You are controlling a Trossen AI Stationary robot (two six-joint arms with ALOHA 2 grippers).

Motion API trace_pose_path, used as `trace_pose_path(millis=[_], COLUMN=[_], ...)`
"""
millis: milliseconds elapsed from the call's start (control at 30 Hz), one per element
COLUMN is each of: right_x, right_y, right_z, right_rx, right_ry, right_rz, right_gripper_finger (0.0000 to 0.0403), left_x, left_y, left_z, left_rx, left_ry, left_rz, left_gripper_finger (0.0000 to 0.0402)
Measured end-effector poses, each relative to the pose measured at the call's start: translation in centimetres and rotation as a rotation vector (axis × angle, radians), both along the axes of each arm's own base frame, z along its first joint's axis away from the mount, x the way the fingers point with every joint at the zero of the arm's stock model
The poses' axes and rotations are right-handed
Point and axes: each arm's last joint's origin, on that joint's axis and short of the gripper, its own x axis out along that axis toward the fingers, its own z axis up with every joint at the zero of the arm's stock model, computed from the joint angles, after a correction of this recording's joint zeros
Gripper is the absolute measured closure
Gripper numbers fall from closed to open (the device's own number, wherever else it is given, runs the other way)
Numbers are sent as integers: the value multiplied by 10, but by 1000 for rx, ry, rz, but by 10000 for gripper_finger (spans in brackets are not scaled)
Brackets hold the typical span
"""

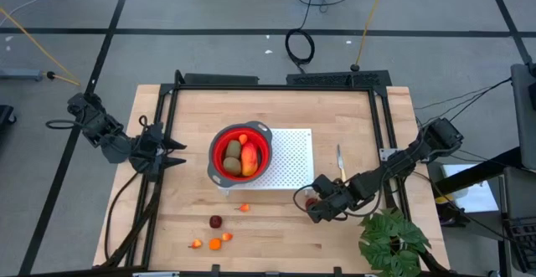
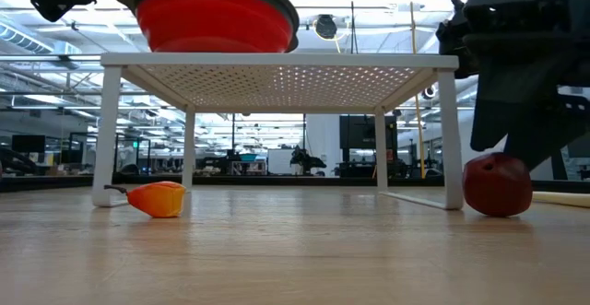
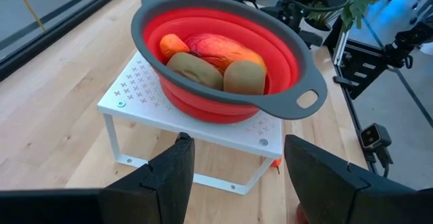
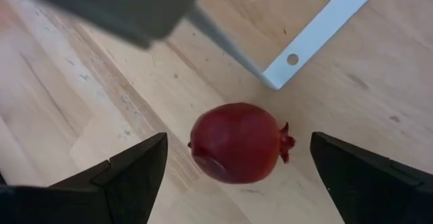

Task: Pick & Place Fruit
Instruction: Put the red pomegranate into the red strainer bowl on the shelf

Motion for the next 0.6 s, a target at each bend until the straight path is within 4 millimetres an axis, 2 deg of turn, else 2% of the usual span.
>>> trace_pose_path(millis=[333,600], right_x=[-10,-22], right_y=[5,24], right_z=[6,18], right_rx=[-2,-74], right_ry=[14,-136], right_rz=[62,28], right_gripper_finger=[46,46], left_x=[2,2], left_y=[-2,-2], left_z=[4,4], left_rx=[-5,-2], left_ry=[-39,-39], left_rz=[-14,-16], left_gripper_finger=[172,172])
